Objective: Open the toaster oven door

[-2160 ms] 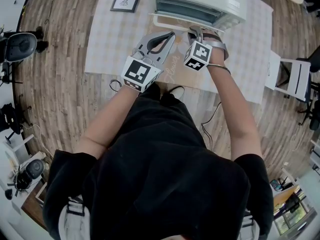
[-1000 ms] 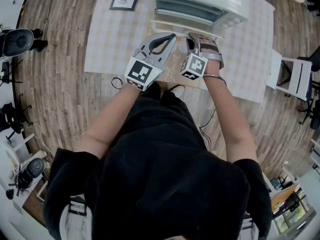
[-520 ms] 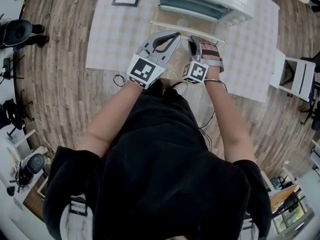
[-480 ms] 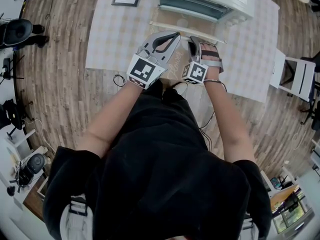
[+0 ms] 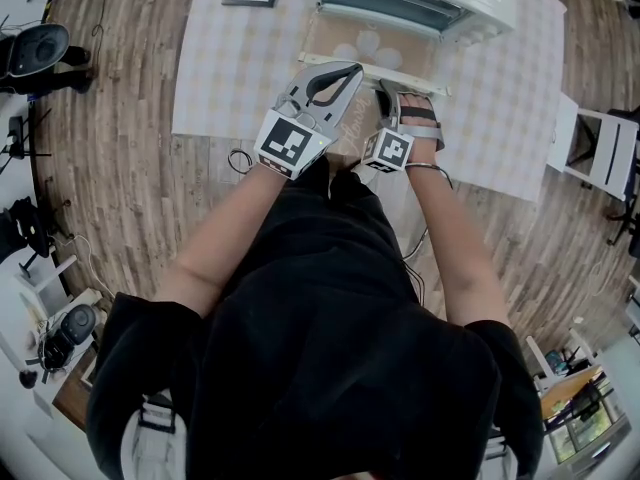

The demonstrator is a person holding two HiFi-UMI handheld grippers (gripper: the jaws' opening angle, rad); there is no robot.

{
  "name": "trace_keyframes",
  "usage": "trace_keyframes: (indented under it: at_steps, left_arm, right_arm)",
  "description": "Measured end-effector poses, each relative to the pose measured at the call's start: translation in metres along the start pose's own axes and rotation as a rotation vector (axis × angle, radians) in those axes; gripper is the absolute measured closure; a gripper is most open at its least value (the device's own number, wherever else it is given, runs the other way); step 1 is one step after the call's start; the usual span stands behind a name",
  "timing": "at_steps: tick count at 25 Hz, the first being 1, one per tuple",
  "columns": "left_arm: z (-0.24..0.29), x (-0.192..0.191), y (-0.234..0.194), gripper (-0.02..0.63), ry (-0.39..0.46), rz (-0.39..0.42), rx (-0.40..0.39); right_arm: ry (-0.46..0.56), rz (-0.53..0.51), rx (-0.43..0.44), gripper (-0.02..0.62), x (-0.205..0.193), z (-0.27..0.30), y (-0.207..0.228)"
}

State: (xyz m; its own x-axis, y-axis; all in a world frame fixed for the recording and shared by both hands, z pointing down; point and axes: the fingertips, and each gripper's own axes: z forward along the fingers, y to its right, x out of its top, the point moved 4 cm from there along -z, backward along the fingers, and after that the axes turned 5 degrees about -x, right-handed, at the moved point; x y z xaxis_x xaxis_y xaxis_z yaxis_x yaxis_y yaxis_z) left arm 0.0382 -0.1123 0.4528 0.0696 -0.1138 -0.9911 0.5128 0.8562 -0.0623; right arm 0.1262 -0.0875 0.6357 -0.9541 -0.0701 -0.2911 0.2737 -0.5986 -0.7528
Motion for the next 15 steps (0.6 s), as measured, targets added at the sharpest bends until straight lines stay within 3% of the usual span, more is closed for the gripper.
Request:
trace_keyframes:
  at_steps: [15]
  left_arm:
    - [-0.001, -0.017, -0.006, 0.592, -0.027, -0.023, 0.01]
  right_arm:
    - [0.016, 0.014, -0.013, 0.479, -0.003, 0.003, -0.018]
